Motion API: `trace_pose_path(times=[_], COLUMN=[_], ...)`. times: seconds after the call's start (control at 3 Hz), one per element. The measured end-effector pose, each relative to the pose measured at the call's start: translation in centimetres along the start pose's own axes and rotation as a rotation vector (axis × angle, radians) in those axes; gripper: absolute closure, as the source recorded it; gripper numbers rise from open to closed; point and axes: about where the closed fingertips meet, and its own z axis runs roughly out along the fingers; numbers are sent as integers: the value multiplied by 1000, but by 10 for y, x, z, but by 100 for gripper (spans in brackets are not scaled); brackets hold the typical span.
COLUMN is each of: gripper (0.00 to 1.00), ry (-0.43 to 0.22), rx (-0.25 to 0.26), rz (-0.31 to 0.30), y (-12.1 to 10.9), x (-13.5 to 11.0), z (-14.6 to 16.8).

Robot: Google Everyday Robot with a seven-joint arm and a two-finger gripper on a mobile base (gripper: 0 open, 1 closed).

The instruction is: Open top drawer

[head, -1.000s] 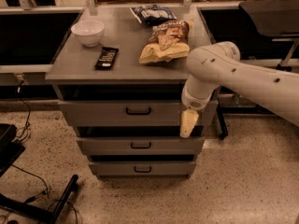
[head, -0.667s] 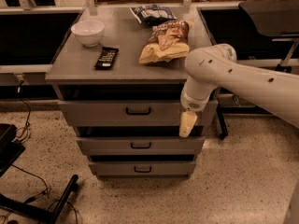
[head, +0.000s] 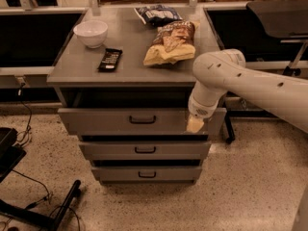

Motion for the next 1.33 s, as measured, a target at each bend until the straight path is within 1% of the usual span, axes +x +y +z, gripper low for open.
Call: trace_pose_path(times=[0.33, 0.67, 1.0, 1.33], gripper=[85, 100, 100, 100], ry=[0, 0, 0, 33], rx=[0, 0, 0, -28], rz=[0, 0, 0, 15], y=[-1, -1, 0, 29], x=[-1, -2, -2, 20], z=[-9, -15, -16, -28])
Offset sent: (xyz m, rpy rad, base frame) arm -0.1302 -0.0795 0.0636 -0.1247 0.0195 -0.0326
